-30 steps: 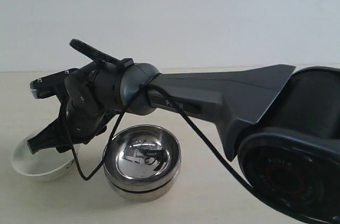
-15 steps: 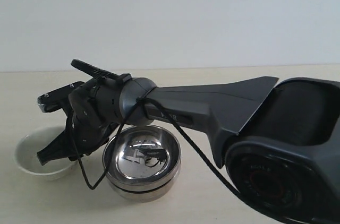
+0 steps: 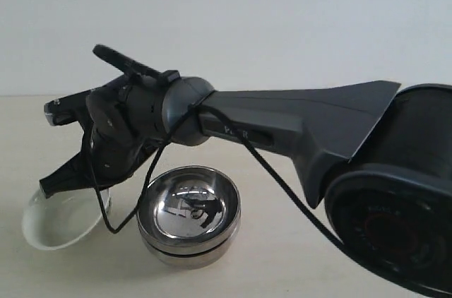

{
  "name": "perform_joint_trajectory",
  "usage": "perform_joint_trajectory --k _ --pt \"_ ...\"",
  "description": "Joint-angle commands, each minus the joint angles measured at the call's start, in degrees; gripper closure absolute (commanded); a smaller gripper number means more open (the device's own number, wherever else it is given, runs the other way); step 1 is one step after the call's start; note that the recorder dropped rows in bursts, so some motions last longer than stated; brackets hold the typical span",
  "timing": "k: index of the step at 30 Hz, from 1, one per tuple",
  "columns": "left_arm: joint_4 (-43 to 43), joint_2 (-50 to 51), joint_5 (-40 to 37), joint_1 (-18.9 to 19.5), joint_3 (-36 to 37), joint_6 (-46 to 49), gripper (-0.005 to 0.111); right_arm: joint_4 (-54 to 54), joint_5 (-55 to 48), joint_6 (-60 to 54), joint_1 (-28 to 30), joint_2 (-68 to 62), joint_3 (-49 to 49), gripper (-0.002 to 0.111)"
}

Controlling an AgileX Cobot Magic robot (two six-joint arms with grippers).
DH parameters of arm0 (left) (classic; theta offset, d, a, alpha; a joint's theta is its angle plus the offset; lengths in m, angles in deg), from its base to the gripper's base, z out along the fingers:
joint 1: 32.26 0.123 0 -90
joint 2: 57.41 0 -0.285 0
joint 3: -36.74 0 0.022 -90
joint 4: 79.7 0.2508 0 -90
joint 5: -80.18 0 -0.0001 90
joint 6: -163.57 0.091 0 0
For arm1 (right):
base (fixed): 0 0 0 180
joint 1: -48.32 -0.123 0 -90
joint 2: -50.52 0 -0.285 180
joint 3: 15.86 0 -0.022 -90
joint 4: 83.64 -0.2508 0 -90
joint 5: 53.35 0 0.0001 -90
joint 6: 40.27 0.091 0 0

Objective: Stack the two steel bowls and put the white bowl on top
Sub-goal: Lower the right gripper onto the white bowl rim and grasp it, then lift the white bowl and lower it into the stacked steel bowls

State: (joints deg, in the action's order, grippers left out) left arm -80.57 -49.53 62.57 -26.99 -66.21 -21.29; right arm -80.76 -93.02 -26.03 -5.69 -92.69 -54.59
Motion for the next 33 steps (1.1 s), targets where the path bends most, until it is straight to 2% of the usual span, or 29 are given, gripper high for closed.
perform_joint_trajectory --k 1,11,19,33 --pt "0.09 -0.08 0.02 0.18 0.17 -0.17 0.102 0.47 -2.06 1.88 0.21 5.1 -0.13 0.108" --pt "0.09 -0.08 0.02 0.18 0.17 -0.17 0.102 -2.19 -11.33 0.82 0.21 10.4 0.0 0.108" --pt "0.09 -0.08 0.02 0.18 0.17 -0.17 0.102 -4.43 -11.07 3.73 0.43 13.15 3.71 0.108" --pt "0.09 -0.08 0.02 0.18 0.17 -0.17 0.102 -3.63 -7.66 3.86 7.09 29.44 23.69 0.108"
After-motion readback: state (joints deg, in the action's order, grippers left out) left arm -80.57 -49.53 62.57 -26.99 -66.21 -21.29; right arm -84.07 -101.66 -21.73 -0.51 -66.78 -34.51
